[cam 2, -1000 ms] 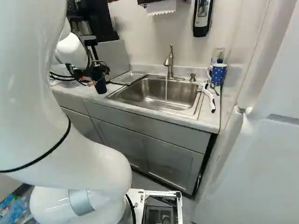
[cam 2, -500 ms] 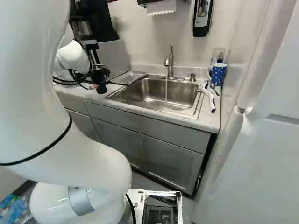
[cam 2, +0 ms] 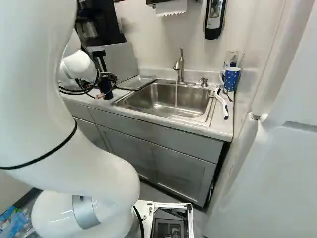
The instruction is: Rinse the cup and place it in the tray
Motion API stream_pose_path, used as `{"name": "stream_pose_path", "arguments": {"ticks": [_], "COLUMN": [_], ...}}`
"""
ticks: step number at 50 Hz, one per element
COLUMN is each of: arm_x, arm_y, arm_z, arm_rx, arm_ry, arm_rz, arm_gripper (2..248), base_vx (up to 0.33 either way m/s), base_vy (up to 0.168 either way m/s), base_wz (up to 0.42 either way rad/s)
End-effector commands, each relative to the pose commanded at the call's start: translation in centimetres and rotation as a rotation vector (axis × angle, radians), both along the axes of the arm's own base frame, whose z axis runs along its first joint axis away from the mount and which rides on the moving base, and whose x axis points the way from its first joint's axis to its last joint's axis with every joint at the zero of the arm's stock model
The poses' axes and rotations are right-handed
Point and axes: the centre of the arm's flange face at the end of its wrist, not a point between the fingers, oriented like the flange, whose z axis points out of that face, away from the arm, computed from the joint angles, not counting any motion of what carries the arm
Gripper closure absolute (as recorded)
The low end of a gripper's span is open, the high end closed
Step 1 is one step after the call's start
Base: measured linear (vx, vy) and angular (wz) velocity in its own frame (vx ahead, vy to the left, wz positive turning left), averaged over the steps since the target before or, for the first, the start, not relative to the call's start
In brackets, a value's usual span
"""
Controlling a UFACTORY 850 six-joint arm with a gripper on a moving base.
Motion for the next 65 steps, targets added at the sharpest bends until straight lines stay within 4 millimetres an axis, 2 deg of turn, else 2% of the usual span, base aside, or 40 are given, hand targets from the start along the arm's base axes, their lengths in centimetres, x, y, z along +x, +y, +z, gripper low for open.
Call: {"name": "stream_pose_path", "arguments": {"ticks": [60, 65], "arm_x": [1.9, 1.9], "arm_y": [1.0, 1.0], "arm_z": [-4.8, -4.6], "arm_rx": [0.044, 0.052], "arm_ry": [-0.091, -0.109], "arm_rz": [0.002, 0.002], "arm_gripper": [3, 3], "base_vx": [0.000, 0.000], "base_vy": [0.000, 0.000], "base_wz": [0.000, 0.000]}}
